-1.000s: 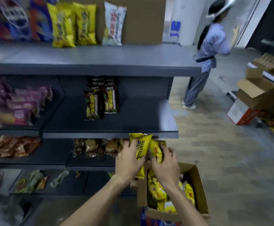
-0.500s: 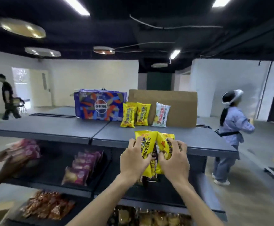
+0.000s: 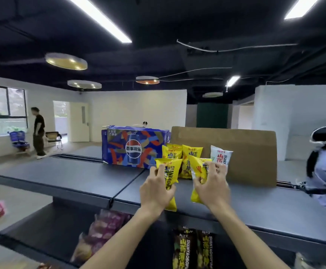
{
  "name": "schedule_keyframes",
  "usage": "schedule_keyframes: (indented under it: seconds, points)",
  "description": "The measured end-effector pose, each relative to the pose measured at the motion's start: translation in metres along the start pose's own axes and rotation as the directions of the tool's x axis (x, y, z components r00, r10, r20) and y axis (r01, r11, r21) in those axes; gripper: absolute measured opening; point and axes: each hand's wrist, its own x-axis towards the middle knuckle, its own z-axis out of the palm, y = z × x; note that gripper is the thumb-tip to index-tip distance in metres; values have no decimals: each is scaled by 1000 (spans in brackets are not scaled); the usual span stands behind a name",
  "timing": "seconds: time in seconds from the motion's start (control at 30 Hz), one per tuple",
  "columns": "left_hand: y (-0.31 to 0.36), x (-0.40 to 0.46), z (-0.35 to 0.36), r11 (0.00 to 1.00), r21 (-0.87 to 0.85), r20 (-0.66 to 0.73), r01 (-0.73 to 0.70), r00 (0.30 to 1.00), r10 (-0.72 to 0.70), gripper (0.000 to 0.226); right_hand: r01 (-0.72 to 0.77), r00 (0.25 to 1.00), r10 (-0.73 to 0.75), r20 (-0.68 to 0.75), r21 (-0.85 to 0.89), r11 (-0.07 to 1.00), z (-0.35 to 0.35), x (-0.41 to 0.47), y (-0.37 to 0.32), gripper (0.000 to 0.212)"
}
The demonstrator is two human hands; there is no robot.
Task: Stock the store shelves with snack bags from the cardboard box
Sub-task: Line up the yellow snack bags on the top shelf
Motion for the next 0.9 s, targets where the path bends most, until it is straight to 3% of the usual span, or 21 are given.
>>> schedule_keyframes:
  seconds: [0.17,0.6,0.9]
  points:
    - [-16,40,39,1000,-3,-29,21,999,-21,61,4,999,-2,41,-51,999,43,47,12,39]
    - [-44,122,123,991,-92,1,-100,995,100,65,93,994,-104,-27,-267,959,138,102,16,60]
    - [-50,119,152,995,-98,58,-33,998,39,86,-54,984,100,147,-290,955,161,90,26,76]
